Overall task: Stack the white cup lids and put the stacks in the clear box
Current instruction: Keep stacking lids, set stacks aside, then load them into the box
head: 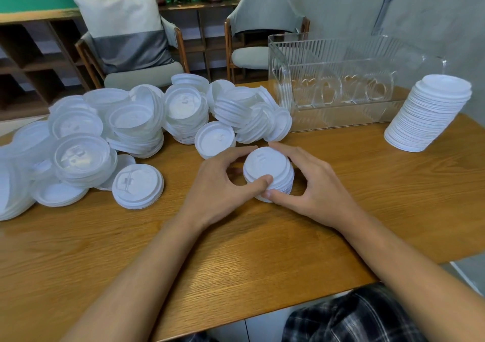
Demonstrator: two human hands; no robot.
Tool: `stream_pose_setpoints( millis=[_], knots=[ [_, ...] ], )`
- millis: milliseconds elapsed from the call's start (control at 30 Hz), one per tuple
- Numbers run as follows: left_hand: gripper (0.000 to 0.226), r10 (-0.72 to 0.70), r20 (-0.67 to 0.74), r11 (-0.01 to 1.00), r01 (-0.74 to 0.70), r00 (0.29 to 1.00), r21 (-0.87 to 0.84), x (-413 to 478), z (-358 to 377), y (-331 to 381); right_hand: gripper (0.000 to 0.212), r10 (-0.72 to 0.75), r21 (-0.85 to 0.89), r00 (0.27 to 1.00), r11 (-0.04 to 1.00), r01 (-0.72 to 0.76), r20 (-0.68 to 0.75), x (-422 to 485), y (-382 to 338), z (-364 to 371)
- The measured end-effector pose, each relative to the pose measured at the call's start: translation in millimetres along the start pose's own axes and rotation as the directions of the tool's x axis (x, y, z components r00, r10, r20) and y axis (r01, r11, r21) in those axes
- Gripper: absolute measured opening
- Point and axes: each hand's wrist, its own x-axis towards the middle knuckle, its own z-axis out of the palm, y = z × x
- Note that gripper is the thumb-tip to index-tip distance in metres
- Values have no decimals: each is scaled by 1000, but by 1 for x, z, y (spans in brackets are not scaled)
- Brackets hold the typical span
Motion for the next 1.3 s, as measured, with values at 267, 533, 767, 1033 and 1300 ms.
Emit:
stream_pose_setpoints(
  millis=[267, 533, 767, 1033, 1300],
  knots=[
    [56, 22, -145, 995, -8, 989, 101, 0, 9, 4, 104, 40, 36, 999, 999, -41, 26, 2, 0, -1],
    [57, 43, -147, 989, -21, 988, 147, 0, 15, -4, 101, 8, 20, 1000, 1000, -9, 21, 1, 5, 2],
    [55, 65, -84, 973, -45, 994, 225, 1, 6, -7, 98, 15, 19, 1000, 1000, -15, 9, 0, 3, 1],
    [28, 197, -199, 884, -87, 960, 460, 9, -17, -29, 97, 51, -27, 999, 998, -51, 4, -1, -2, 0],
    [35, 167, -229, 855, -25, 959, 517, 12, -20, -33, 96, 55, -25, 998, 998, -55, 4, -1, -2, 0]
  ],
)
